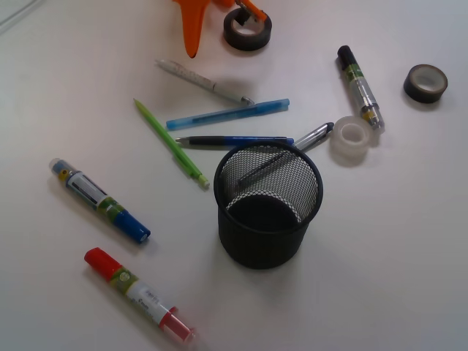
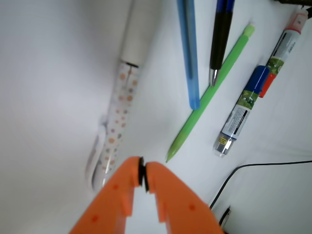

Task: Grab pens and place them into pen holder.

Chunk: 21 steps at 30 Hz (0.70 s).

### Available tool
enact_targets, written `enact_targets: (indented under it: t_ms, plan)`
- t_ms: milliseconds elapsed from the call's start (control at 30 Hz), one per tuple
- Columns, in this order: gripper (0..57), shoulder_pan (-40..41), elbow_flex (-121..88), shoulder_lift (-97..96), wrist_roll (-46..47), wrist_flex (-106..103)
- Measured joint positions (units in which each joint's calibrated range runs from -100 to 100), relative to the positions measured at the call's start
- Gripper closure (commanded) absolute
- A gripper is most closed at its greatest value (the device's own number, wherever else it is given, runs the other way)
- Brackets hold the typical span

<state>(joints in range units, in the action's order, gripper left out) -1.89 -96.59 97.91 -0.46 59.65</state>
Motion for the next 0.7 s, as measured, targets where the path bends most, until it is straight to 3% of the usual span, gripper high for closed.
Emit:
enact_targets:
  t_ms: [167, 700]
  plan:
    - [57.0, 9.2, 0.0, 0.4, -0.8, 3.8]
    - [56.9, 7.8, -0.4, 0.3, -3.6, -3.1]
